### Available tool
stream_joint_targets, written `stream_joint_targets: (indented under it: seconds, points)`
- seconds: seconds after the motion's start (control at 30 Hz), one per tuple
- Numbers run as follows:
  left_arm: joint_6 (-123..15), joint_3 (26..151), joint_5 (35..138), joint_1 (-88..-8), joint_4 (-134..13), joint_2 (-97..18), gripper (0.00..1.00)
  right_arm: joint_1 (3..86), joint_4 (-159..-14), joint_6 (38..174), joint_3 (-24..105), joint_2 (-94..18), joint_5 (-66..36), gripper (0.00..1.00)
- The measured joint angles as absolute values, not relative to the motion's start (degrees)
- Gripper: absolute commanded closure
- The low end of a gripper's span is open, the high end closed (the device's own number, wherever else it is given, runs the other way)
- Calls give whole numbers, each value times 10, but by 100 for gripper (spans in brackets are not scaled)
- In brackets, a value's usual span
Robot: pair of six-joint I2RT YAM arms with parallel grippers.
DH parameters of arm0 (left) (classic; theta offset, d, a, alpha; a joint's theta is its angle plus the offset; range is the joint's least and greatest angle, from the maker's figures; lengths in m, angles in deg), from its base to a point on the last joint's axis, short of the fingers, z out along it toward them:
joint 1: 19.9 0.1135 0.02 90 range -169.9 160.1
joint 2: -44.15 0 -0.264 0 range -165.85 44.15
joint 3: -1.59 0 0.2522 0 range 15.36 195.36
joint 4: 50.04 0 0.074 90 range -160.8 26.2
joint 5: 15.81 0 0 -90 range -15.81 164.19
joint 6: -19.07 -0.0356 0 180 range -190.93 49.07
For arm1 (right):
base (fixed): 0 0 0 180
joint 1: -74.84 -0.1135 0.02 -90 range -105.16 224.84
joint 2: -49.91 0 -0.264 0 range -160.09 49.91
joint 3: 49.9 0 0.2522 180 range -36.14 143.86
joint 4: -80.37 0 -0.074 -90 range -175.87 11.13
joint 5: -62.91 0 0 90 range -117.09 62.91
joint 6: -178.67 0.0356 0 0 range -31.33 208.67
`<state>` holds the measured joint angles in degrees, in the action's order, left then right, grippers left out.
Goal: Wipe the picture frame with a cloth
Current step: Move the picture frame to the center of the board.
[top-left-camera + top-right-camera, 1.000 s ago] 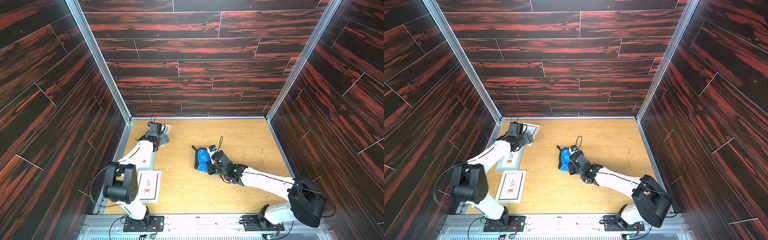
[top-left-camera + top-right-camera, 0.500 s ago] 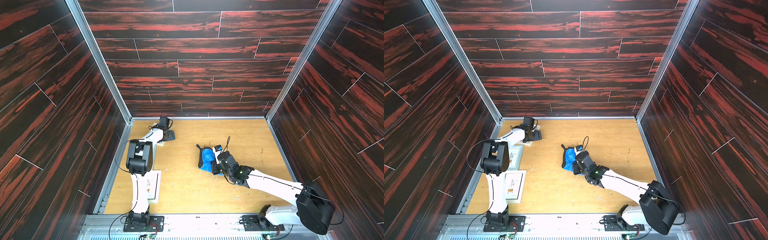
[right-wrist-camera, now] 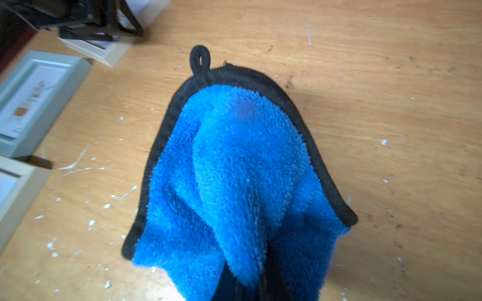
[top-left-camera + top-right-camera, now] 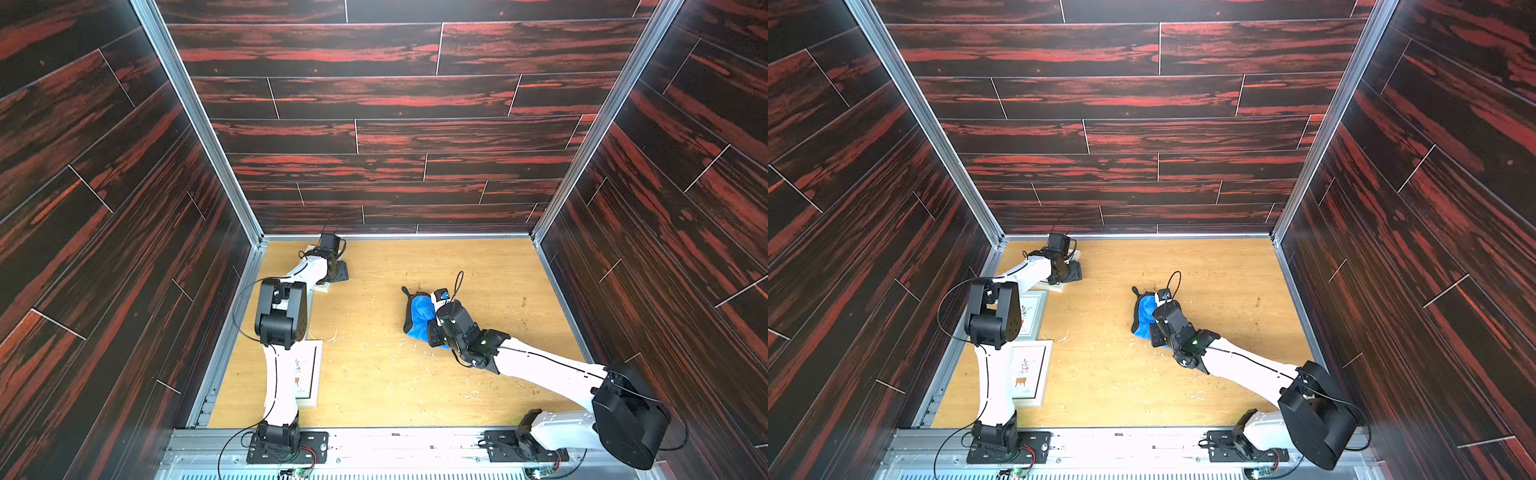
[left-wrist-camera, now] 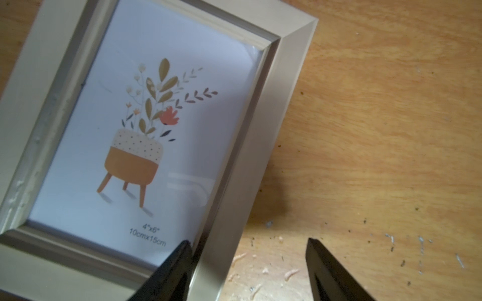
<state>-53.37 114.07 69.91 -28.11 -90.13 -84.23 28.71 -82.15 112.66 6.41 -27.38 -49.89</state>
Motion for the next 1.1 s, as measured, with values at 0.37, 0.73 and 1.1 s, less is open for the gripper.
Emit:
stream_joint_targets:
  seconds: [0.37,0.73,1.1]
  points:
    - [-522,1101,686,-353,-873,-825,29,316,-782,1151,75,-282,-551,100]
    - [-443,987,699,-472,-820,-753,30,341,-765,1157,84,-282,-569,100]
    - [-380,950,767,-554,-844,-693,22,356,-772,1150,106,-288,-559,100]
